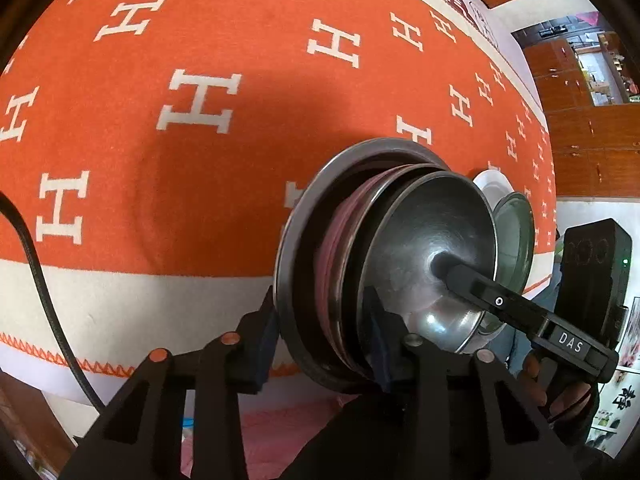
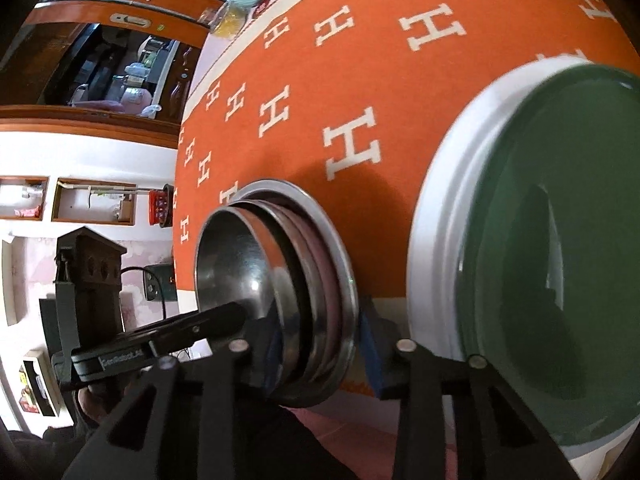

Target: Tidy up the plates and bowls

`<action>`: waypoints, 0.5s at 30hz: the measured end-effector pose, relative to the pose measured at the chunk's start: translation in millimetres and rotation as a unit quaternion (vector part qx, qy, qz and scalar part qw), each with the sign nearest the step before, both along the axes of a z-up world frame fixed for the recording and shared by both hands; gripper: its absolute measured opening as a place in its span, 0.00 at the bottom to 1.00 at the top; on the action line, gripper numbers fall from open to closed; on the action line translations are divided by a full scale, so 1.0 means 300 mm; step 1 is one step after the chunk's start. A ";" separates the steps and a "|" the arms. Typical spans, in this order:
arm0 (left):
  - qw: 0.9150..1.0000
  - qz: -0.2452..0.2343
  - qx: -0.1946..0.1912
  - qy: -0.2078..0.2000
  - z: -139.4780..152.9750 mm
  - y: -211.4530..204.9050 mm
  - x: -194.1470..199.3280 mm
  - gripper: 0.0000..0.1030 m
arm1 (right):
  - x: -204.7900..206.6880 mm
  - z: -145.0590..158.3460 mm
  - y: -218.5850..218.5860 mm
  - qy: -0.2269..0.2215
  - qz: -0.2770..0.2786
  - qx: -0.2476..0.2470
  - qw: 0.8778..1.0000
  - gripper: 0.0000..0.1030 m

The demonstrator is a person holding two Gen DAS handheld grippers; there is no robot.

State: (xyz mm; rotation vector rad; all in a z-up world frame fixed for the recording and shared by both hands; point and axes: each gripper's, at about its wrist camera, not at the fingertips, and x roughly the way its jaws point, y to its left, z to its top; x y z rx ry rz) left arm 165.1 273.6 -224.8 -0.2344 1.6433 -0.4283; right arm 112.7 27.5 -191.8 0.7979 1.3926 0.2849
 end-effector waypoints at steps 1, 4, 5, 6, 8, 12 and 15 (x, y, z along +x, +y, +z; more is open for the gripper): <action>1.000 0.001 0.000 -0.001 0.001 -0.001 0.001 0.36 | 0.002 0.001 -0.001 0.000 0.001 0.000 1.000 0.32; 1.000 0.003 0.002 -0.001 0.004 -0.008 0.001 0.36 | 0.001 0.003 -0.005 -0.003 0.001 0.002 1.000 0.32; 1.000 0.003 0.003 -0.001 0.005 -0.011 0.001 0.36 | 0.000 0.008 -0.005 -0.005 0.002 0.000 1.000 0.32; 1.000 0.001 0.006 -0.004 0.009 -0.018 -0.002 0.36 | 0.000 0.011 -0.007 -0.008 0.002 -0.001 1.000 0.32; 1.000 -0.004 0.009 -0.015 0.028 -0.030 -0.009 0.36 | -0.003 0.029 -0.013 -0.023 0.002 -0.001 1.000 0.32; 0.999 -0.005 0.001 -0.052 0.086 -0.042 -0.018 0.36 | -0.023 0.081 -0.035 -0.062 0.000 -0.003 0.998 0.32; 0.996 -0.002 -0.013 -0.083 0.135 -0.061 -0.028 0.36 | -0.043 0.113 -0.067 -0.087 -0.010 0.000 0.996 0.32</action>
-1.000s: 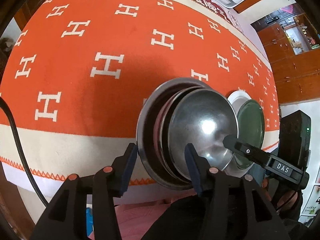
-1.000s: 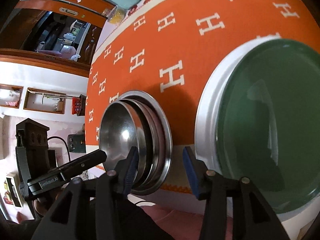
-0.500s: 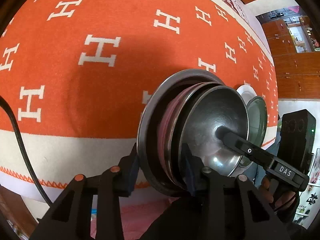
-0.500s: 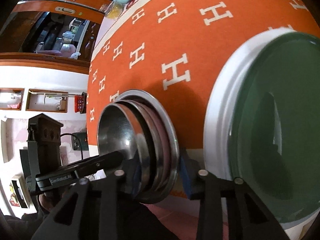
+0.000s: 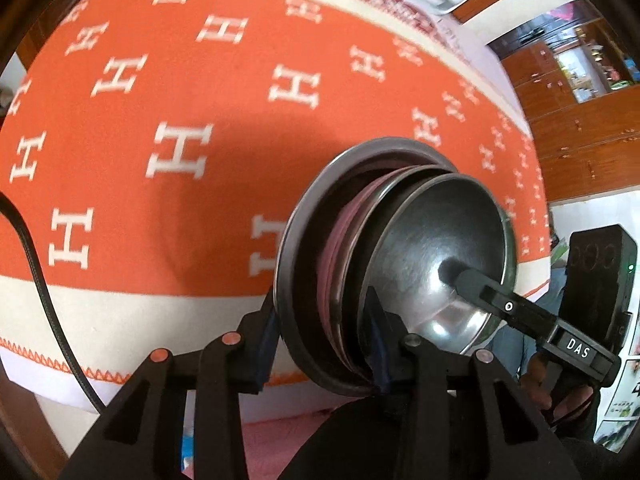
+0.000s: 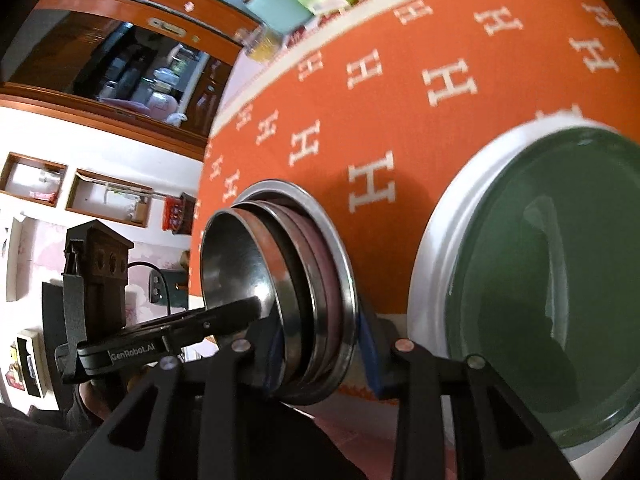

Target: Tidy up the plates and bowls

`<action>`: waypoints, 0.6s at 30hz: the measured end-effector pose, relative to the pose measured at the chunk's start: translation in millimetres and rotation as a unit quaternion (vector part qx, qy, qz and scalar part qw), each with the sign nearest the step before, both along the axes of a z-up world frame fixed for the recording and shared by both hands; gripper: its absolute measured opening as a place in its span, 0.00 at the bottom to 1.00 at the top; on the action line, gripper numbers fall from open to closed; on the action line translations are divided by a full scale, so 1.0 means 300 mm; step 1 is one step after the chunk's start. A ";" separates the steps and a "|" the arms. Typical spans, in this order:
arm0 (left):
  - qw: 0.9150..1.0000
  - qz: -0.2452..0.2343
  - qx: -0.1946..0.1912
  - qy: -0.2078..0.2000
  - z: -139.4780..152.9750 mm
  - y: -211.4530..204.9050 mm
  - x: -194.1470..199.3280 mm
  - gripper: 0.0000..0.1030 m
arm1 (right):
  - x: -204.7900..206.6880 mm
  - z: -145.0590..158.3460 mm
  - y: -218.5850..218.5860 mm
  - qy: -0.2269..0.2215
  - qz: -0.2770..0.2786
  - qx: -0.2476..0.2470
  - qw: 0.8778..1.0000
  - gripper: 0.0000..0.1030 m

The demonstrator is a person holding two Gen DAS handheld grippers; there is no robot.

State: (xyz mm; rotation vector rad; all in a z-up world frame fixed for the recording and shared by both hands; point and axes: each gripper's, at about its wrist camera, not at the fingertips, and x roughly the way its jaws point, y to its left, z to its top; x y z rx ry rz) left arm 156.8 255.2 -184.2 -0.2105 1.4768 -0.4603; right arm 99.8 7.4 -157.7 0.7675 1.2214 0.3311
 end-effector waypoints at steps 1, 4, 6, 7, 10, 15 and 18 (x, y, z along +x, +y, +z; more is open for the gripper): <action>1.000 0.000 -0.005 -0.007 0.013 -0.007 -0.004 0.36 | -0.007 0.010 -0.012 -0.007 -0.004 0.001 1.000 0.32; 0.999 -0.001 -0.023 -0.023 0.046 -0.036 -0.017 0.36 | -0.032 0.040 -0.055 -0.030 -0.017 -0.001 0.999 0.32; 0.999 -0.004 -0.034 -0.032 0.069 -0.062 -0.026 0.36 | -0.051 0.061 -0.086 -0.044 -0.026 -0.002 0.999 0.32; 0.998 -0.005 -0.040 -0.037 0.079 -0.077 -0.030 0.36 | -0.062 0.071 -0.103 -0.050 -0.031 -0.002 0.998 0.32; 0.997 -0.013 -0.057 -0.048 0.106 -0.122 -0.048 0.36 | -0.089 0.095 -0.155 -0.065 -0.045 -0.004 0.997 0.32; 0.995 -0.031 -0.073 -0.058 0.133 -0.217 -0.082 0.36 | -0.139 0.127 -0.251 -0.077 -0.069 -0.013 0.995 0.31; 0.995 -0.042 -0.074 -0.058 0.140 -0.280 -0.099 0.36 | -0.161 0.134 -0.304 -0.076 -0.077 -0.018 0.994 0.31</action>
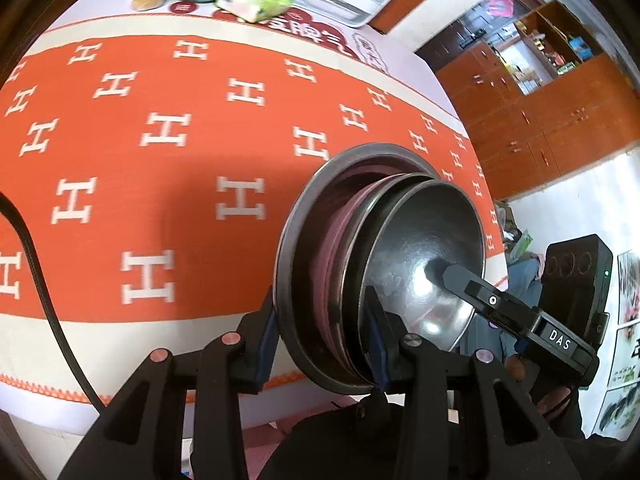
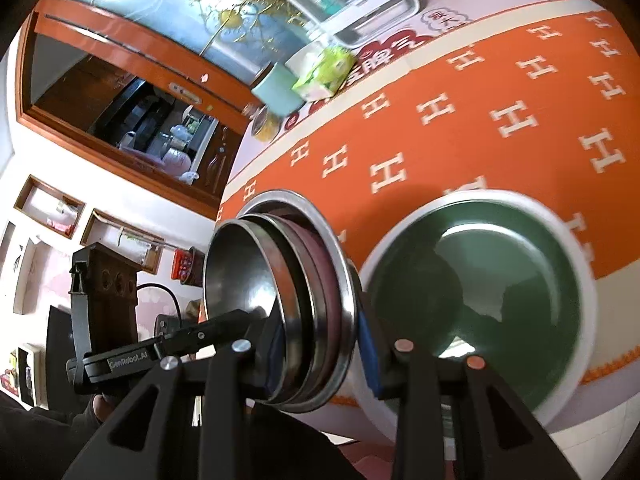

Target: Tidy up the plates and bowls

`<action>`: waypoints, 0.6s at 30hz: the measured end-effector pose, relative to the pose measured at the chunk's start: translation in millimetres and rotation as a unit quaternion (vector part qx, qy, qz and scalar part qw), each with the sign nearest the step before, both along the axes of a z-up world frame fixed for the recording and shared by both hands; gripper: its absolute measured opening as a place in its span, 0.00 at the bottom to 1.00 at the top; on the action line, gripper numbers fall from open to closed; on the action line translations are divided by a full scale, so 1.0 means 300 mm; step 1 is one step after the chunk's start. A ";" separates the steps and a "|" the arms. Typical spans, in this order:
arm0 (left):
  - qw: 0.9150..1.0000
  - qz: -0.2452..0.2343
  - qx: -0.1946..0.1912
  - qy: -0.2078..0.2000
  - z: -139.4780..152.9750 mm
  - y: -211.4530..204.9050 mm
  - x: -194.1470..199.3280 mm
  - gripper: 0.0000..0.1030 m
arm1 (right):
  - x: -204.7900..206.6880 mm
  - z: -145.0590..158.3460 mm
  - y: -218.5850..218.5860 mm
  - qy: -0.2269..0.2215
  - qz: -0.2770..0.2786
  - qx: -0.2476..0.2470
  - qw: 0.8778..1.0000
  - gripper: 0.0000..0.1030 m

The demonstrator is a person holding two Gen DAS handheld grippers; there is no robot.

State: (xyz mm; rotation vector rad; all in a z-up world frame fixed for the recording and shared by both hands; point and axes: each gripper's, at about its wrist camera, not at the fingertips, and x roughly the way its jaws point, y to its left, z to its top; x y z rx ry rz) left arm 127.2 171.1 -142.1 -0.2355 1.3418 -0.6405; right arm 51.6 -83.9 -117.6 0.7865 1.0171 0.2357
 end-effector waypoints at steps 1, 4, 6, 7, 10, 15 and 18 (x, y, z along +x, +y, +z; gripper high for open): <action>1.000 -0.003 -0.001 0.001 0.000 -0.019 -0.005 0.36 | -0.009 0.000 -0.017 0.002 -0.003 -0.001 1.000 0.31; 1.000 -0.012 0.000 0.005 -0.005 -0.078 -0.019 0.35 | -0.027 -0.006 -0.069 0.010 -0.010 -0.002 1.000 0.31; 1.000 -0.016 0.001 0.008 -0.011 -0.117 -0.029 0.35 | -0.036 -0.013 -0.101 0.017 -0.012 -0.006 1.000 0.31; 1.000 -0.018 0.002 0.011 -0.016 -0.138 -0.033 0.35 | -0.041 -0.017 -0.118 0.021 -0.014 -0.007 1.000 0.31; 0.999 -0.025 0.006 0.020 -0.030 -0.184 -0.043 0.35 | -0.052 -0.029 -0.165 0.031 -0.017 -0.007 0.999 0.31; 0.998 -0.033 0.031 0.032 -0.055 -0.258 -0.055 0.35 | -0.051 -0.053 -0.220 0.050 -0.014 -0.010 0.999 0.31; 0.997 -0.036 0.050 0.039 -0.074 -0.296 -0.060 0.36 | -0.046 -0.074 -0.246 0.064 -0.008 -0.009 0.998 0.32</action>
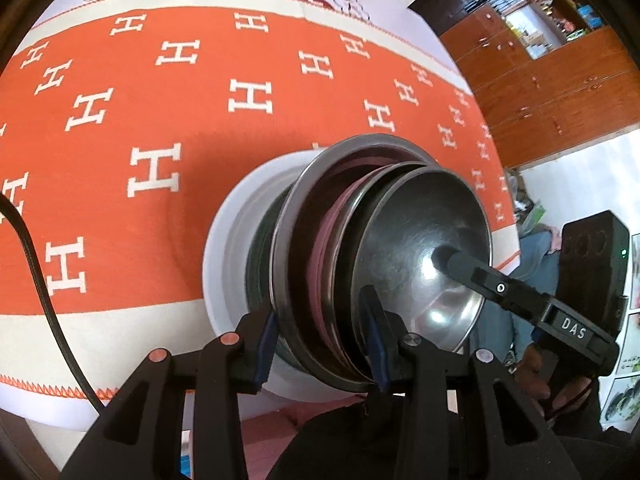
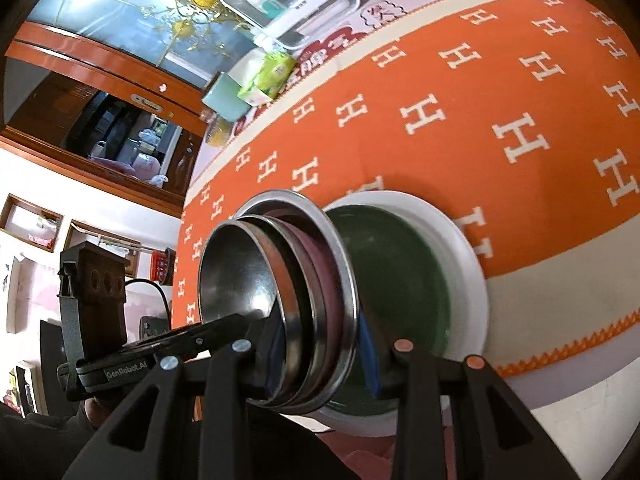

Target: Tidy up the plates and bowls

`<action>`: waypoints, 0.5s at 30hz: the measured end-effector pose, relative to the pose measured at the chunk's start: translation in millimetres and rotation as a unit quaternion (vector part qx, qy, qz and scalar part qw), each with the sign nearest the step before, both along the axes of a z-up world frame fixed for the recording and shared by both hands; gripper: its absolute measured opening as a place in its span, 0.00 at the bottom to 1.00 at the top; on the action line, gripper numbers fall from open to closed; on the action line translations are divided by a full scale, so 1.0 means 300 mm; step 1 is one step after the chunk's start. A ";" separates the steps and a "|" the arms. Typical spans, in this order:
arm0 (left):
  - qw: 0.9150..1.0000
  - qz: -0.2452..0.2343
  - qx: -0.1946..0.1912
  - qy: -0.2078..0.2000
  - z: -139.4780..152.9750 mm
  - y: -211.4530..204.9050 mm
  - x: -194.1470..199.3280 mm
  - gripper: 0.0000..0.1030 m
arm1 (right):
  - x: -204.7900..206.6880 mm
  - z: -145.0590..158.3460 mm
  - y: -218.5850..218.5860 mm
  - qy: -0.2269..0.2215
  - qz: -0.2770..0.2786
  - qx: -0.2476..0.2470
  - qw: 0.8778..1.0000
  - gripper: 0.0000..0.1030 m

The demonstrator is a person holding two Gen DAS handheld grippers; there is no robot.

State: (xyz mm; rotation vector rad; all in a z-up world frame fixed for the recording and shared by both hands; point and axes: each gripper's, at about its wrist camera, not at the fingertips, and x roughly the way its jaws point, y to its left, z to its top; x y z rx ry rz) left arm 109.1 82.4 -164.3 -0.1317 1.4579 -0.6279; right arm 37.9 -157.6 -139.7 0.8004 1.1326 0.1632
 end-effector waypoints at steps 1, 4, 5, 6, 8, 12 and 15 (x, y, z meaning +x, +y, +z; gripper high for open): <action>1.000 0.000 0.004 0.002 -0.005 -0.008 -0.002 0.36 | 0.002 -0.007 -0.007 0.004 0.002 0.001 1.000 0.32; 1.000 0.004 0.011 0.009 -0.019 -0.023 -0.005 0.36 | 0.012 -0.027 -0.028 0.016 0.008 0.005 1.000 0.32; 1.000 0.006 0.013 0.010 -0.023 -0.028 -0.005 0.36 | 0.015 -0.033 -0.035 0.020 0.011 0.007 1.000 0.32; 1.000 0.008 0.015 0.012 -0.026 -0.033 -0.004 0.36 | 0.019 -0.039 -0.041 0.023 0.013 0.008 1.000 0.32; 1.000 0.012 0.018 0.015 -0.034 -0.039 -0.004 0.36 | 0.028 -0.047 -0.050 0.029 0.019 0.010 0.999 0.32; 0.999 0.019 0.030 0.016 -0.045 -0.053 -0.002 0.36 | 0.052 -0.061 -0.060 0.041 0.032 0.009 0.999 0.33; 0.999 0.025 0.034 0.022 -0.055 -0.048 0.006 0.36 | 0.070 -0.068 -0.056 0.046 0.042 0.007 0.998 0.33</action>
